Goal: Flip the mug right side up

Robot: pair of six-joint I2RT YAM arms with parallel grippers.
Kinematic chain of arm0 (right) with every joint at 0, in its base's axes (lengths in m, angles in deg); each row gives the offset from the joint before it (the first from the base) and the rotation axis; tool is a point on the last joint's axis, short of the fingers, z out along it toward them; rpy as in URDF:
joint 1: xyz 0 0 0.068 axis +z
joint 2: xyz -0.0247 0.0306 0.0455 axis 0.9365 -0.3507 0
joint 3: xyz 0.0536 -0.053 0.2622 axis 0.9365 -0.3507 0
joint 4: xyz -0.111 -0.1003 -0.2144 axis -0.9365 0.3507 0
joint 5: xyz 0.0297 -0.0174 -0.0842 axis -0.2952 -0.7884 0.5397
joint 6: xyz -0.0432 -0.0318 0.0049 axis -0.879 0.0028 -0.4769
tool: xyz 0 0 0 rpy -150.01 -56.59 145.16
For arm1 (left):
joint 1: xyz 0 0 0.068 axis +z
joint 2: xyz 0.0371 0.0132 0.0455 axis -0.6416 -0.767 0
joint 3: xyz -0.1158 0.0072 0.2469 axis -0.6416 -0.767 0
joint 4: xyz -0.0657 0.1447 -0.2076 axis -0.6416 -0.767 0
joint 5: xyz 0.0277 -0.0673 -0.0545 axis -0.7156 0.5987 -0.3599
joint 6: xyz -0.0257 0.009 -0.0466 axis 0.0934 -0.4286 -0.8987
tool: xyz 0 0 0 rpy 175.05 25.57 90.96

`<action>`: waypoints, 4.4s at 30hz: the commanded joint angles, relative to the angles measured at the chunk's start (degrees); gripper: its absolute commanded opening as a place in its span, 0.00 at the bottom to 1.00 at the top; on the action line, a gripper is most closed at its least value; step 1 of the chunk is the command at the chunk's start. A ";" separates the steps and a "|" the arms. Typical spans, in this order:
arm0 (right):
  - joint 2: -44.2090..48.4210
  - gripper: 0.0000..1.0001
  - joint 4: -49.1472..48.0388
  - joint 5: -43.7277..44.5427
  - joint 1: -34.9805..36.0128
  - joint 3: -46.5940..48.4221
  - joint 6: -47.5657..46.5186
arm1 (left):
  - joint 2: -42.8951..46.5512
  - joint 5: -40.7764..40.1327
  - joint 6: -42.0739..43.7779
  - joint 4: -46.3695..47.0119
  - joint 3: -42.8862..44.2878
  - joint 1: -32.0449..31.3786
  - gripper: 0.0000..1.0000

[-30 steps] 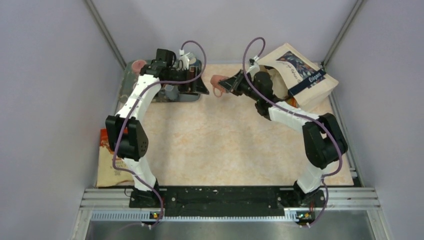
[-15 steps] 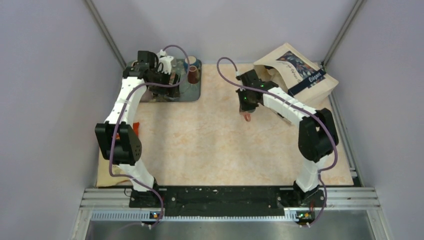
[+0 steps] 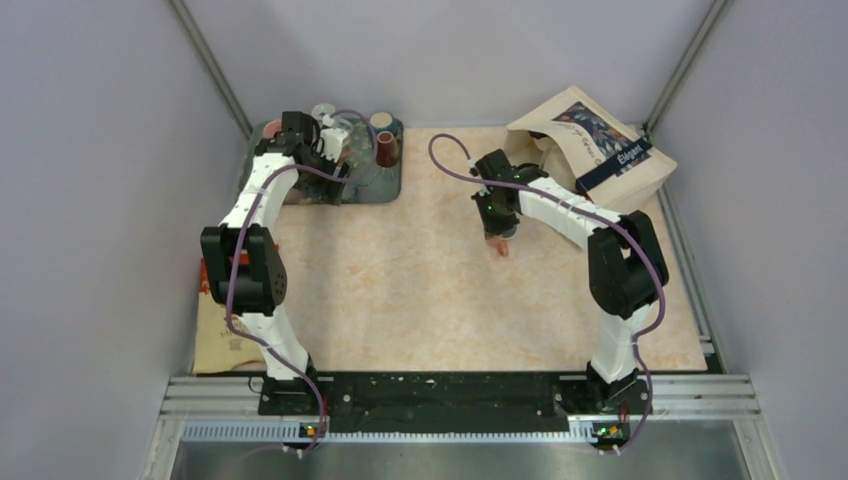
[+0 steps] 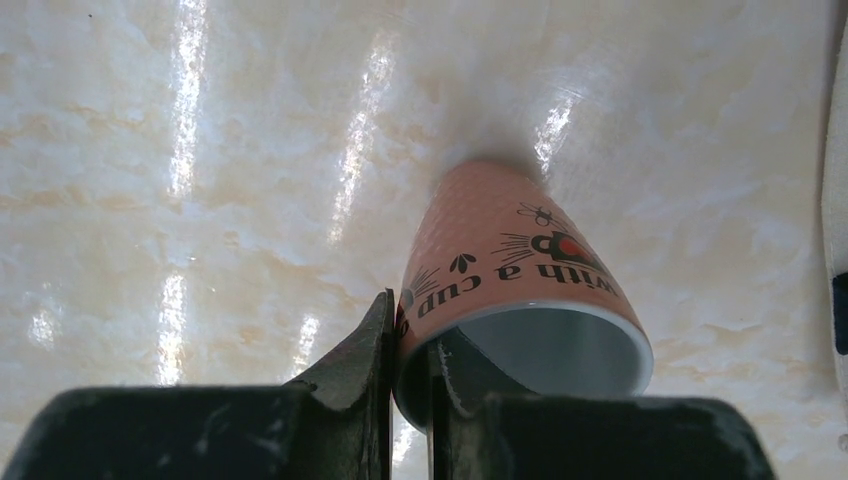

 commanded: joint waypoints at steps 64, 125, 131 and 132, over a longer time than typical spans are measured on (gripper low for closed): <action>8.54 0.74 1.55 -4.75 0.38 1.23 -7.24 | -20.86 15.29 37.07 -0.39 21.07 5.24 0.65; 17.57 0.99 -59.68 -20.93 0.66 -18.19 32.21 | -2.31 38.91 -32.51 19.92 0.14 0.26 0.00; 11.63 0.92 -72.36 -21.97 0.91 -17.77 44.23 | 3.22 45.61 -38.06 22.64 -4.32 -0.81 0.00; 10.77 0.90 -71.92 -21.86 1.05 -16.56 45.07 | 4.51 45.91 -38.05 22.82 -4.78 -1.31 0.00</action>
